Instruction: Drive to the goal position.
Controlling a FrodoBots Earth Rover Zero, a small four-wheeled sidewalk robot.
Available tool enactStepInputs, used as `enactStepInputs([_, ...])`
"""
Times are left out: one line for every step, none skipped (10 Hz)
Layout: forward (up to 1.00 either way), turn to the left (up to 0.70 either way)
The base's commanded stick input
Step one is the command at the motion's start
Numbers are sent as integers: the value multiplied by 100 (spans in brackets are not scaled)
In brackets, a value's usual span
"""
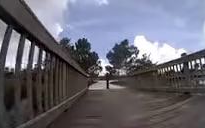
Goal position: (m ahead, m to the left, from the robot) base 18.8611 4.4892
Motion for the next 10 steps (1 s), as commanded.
enactStepInputs([85, 0])
enactStepInputs([85, 0])
enactStepInputs([85, 0])
enactStepInputs([85, 0])
enactStepInputs([85, 0])
enactStepInputs([85, 0])
enactStepInputs([85, 0])
enactStepInputs([85, 0])
enactStepInputs([85, 0])
enactStepInputs([85, 0])
